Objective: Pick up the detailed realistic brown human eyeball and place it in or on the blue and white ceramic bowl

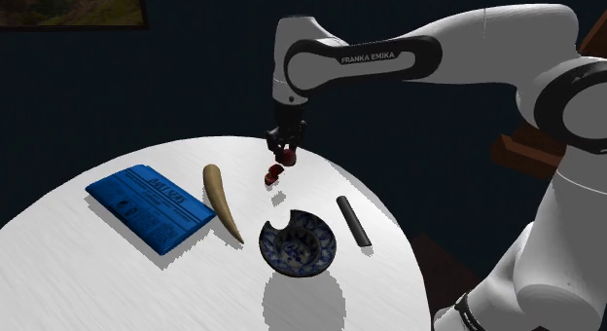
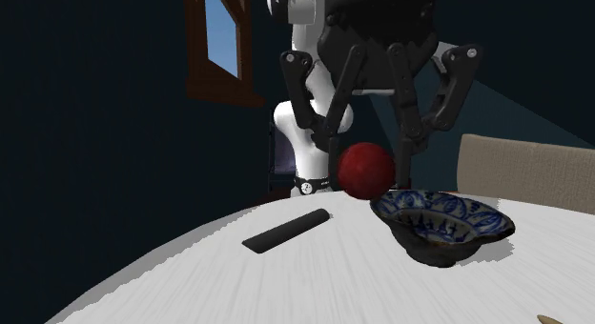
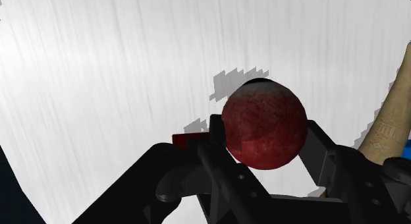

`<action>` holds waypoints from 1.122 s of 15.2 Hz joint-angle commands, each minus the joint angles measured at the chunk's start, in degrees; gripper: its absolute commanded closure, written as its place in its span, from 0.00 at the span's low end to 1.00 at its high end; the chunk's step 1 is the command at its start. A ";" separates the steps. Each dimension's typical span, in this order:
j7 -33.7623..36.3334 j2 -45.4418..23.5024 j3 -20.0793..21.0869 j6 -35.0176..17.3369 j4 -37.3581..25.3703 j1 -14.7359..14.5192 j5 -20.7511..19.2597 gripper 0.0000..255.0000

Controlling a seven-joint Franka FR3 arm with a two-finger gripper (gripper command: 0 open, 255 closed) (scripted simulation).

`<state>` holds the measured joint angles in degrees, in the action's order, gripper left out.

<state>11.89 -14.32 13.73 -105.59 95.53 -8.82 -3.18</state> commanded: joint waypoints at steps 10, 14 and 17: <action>6.21 14.50 3.74 -2.86 16.88 -3.45 4.08 1.00; 9.27 19.96 5.75 -3.55 22.68 -5.45 6.28 1.00; 11.85 23.88 7.47 -3.74 26.46 -7.23 8.17 1.00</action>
<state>23.07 7.93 20.76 -109.22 120.36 -15.54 4.25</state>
